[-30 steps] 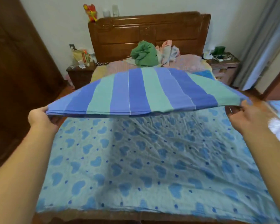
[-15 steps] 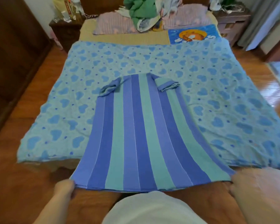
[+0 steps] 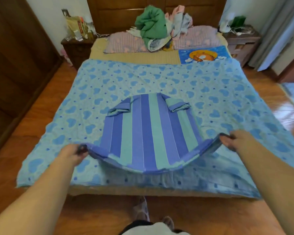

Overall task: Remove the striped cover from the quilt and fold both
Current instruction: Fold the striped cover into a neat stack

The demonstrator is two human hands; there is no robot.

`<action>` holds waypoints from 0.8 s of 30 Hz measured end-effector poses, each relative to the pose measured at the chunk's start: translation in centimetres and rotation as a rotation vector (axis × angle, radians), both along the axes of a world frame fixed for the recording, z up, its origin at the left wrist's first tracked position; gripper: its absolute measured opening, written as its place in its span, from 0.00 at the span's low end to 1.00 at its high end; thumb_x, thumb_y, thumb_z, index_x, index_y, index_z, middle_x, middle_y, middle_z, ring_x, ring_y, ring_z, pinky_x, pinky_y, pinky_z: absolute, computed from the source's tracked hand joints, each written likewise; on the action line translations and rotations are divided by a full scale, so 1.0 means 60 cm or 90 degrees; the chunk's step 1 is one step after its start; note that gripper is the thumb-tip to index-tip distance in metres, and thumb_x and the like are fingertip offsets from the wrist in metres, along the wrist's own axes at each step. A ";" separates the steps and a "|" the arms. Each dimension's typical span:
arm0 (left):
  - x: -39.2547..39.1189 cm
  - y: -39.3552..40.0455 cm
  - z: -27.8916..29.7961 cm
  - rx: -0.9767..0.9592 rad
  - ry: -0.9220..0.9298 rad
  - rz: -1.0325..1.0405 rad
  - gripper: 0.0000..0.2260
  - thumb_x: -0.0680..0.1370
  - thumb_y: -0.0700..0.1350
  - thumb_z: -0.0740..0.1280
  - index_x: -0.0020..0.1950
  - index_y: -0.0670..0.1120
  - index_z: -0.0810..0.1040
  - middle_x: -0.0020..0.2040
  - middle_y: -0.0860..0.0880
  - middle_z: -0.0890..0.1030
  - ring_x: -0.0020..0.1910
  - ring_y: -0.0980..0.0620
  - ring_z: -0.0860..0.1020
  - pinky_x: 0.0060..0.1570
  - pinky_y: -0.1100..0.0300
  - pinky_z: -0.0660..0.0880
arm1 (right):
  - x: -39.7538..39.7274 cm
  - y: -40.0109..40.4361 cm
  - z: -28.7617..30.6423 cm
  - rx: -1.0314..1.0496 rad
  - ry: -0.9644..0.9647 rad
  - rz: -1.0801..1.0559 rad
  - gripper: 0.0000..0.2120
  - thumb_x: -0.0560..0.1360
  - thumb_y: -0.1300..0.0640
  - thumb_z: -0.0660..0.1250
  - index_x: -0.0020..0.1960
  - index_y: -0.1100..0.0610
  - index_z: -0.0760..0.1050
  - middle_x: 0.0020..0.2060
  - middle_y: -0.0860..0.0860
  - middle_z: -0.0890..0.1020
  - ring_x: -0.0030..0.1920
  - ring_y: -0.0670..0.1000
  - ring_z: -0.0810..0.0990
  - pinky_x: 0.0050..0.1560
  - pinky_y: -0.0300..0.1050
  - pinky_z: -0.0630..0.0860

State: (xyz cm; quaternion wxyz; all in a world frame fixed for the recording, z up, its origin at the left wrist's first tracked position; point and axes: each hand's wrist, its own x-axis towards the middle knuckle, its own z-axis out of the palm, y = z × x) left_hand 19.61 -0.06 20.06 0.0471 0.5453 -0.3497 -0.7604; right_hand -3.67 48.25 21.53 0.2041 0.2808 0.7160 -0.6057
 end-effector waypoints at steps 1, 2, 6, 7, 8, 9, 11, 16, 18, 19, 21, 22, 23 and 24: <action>-0.049 -0.024 0.064 -0.043 0.042 -0.001 0.12 0.71 0.30 0.57 0.37 0.42 0.76 0.34 0.43 0.78 0.38 0.49 0.74 0.42 0.59 0.80 | -0.024 0.003 0.034 0.056 0.047 0.007 0.14 0.81 0.52 0.61 0.42 0.61 0.72 0.52 0.66 0.80 0.48 0.60 0.80 0.42 0.47 0.71; -0.100 -0.056 0.134 -0.083 0.152 0.044 0.10 0.71 0.31 0.59 0.38 0.43 0.76 0.37 0.45 0.77 0.38 0.50 0.76 0.47 0.59 0.80 | -0.069 -0.015 0.114 -0.084 0.100 -0.076 0.11 0.82 0.54 0.61 0.44 0.60 0.74 0.49 0.62 0.81 0.44 0.59 0.80 0.41 0.48 0.73; -0.188 -0.137 0.317 -0.177 0.330 0.135 0.22 0.81 0.33 0.51 0.30 0.44 0.73 0.24 0.49 0.73 0.25 0.53 0.78 0.49 0.54 0.80 | -0.183 -0.014 0.301 -0.335 0.198 -0.244 0.13 0.83 0.64 0.51 0.51 0.57 0.73 0.33 0.51 0.84 0.27 0.48 0.82 0.32 0.41 0.81; -0.185 -0.140 0.331 -0.184 0.318 0.138 0.20 0.82 0.34 0.51 0.33 0.45 0.72 0.23 0.49 0.73 0.24 0.53 0.77 0.49 0.55 0.80 | -0.176 -0.011 0.315 -0.316 0.191 -0.214 0.13 0.83 0.65 0.50 0.50 0.57 0.73 0.33 0.50 0.84 0.28 0.48 0.82 0.36 0.40 0.81; -0.182 -0.143 0.334 -0.199 0.289 0.144 0.17 0.82 0.36 0.52 0.36 0.46 0.71 0.22 0.50 0.74 0.25 0.54 0.78 0.46 0.55 0.80 | -0.167 -0.005 0.313 -0.299 0.210 -0.195 0.14 0.83 0.65 0.49 0.50 0.58 0.73 0.38 0.49 0.83 0.30 0.48 0.82 0.42 0.40 0.80; -0.177 -0.140 0.329 -0.212 0.263 0.139 0.16 0.82 0.37 0.52 0.38 0.46 0.72 0.23 0.50 0.76 0.27 0.54 0.79 0.41 0.56 0.80 | -0.163 -0.001 0.306 -0.298 0.214 -0.208 0.15 0.83 0.66 0.49 0.47 0.57 0.73 0.43 0.49 0.82 0.32 0.47 0.81 0.49 0.40 0.79; -0.152 -0.133 0.292 -0.232 0.202 0.157 0.13 0.82 0.38 0.54 0.42 0.47 0.74 0.33 0.50 0.80 0.31 0.53 0.80 0.32 0.58 0.79 | -0.146 0.015 0.274 -0.317 0.211 -0.246 0.14 0.82 0.66 0.53 0.45 0.54 0.73 0.50 0.49 0.83 0.37 0.46 0.83 0.54 0.39 0.77; -0.041 -0.115 0.120 -0.252 -0.028 0.271 0.11 0.81 0.43 0.55 0.46 0.46 0.76 0.54 0.50 0.82 0.54 0.48 0.81 0.42 0.57 0.76 | -0.050 0.062 0.087 -0.228 0.163 -0.284 0.20 0.81 0.65 0.55 0.71 0.55 0.70 0.52 0.45 0.85 0.41 0.49 0.81 0.31 0.41 0.80; 0.017 -0.088 0.044 -0.334 -0.104 0.160 0.12 0.82 0.44 0.57 0.59 0.45 0.78 0.58 0.47 0.80 0.56 0.47 0.80 0.42 0.59 0.77 | 0.012 0.075 0.024 -0.145 0.151 -0.242 0.17 0.82 0.64 0.54 0.70 0.59 0.68 0.48 0.45 0.86 0.50 0.55 0.80 0.41 0.43 0.81; 0.049 -0.074 0.009 -0.379 -0.153 0.087 0.14 0.82 0.45 0.59 0.64 0.44 0.77 0.60 0.47 0.80 0.57 0.47 0.81 0.43 0.60 0.78 | 0.044 0.082 -0.010 -0.092 0.144 -0.213 0.15 0.82 0.61 0.55 0.68 0.59 0.70 0.52 0.48 0.85 0.57 0.59 0.79 0.49 0.45 0.80; 0.107 -0.058 -0.060 -0.400 -0.274 -0.067 0.13 0.78 0.46 0.67 0.60 0.43 0.80 0.58 0.48 0.82 0.55 0.48 0.82 0.43 0.63 0.76 | 0.098 0.100 -0.077 0.107 0.125 -0.117 0.18 0.82 0.52 0.60 0.68 0.59 0.73 0.62 0.55 0.81 0.64 0.59 0.77 0.60 0.49 0.75; 0.133 -0.052 -0.090 -0.433 -0.371 -0.115 0.10 0.77 0.44 0.70 0.56 0.43 0.82 0.55 0.46 0.84 0.54 0.47 0.82 0.43 0.63 0.76 | 0.133 0.104 -0.104 0.256 0.081 0.003 0.20 0.81 0.48 0.61 0.68 0.58 0.74 0.64 0.57 0.79 0.64 0.58 0.77 0.62 0.47 0.73; 0.164 -0.040 -0.108 -0.458 -0.421 -0.140 0.09 0.76 0.40 0.69 0.54 0.39 0.83 0.53 0.41 0.84 0.54 0.43 0.82 0.47 0.59 0.77 | 0.156 0.104 -0.117 0.338 0.039 0.056 0.20 0.81 0.46 0.61 0.68 0.56 0.74 0.64 0.56 0.79 0.64 0.56 0.77 0.62 0.46 0.72; 0.192 -0.024 -0.126 -0.497 -0.460 -0.191 0.09 0.77 0.36 0.67 0.53 0.34 0.82 0.53 0.35 0.83 0.55 0.38 0.81 0.52 0.53 0.78 | 0.180 0.119 -0.129 0.357 0.033 0.078 0.20 0.82 0.46 0.60 0.68 0.55 0.74 0.64 0.55 0.79 0.64 0.55 0.77 0.63 0.44 0.71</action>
